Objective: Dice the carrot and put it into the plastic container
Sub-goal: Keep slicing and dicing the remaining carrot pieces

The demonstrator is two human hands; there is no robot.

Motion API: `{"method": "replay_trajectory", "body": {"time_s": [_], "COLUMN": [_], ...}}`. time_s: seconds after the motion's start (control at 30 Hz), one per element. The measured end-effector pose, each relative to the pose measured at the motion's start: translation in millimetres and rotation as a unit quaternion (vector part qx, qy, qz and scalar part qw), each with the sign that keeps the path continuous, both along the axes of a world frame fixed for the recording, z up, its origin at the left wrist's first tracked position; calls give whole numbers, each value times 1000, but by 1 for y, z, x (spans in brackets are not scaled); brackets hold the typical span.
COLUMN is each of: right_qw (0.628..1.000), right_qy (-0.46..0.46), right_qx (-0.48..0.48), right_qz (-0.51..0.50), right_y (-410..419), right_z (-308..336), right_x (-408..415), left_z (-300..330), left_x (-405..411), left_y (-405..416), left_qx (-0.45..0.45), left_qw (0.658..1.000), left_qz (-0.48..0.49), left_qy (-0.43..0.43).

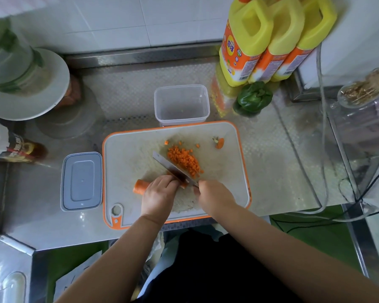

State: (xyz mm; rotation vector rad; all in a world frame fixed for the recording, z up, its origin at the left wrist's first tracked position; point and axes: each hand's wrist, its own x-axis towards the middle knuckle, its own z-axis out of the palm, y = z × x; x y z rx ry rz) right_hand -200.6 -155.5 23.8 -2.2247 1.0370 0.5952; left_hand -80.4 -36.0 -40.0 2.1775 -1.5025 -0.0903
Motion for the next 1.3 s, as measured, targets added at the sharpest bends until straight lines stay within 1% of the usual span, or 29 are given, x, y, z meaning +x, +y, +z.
{"method": "replay_trajectory", "body": {"time_s": [0.07,0.2,0.4,0.53,0.7,0.83,0.97,1.1,1.17,1.3], "right_qw": [1000,998,998,998,999,998,996,993,992,992], "right_qy": [-18,-41,-11,18,25,12,-25,-52,-63,-76], "right_qx": [-17,-38,-58,-45,-37,-52,-77,-94,-98,-93], "right_qz": [16,14,30,29,31,31,45,56,58,24], "right_y": [6,14,16,15,16,19,23,23,19,16], "right_z": [4,7,9,8,2,-2,-5,-4,-2,1], "right_x": [-2,-6,-4,2,12,15,10,-2,-7,-14], "left_z": [3,8,2,0,-2,-2,1,2,1,2], "left_x": [-1,-3,-2,-2,-2,-1,-1,1,3,8], "left_y": [-1,-2,-1,-1,0,0,4,5,5,3], "left_qx": [2,-10,4,11,11,17,25,64,62,66], "left_qw": [1000,1000,1000,1000,1000,1000,1000,998,998,997], "left_qz": [1,10,15,19,22,17,7,8,-1,-28], "left_qy": [-7,-18,3,9,18,17,17,10,14,27]}}
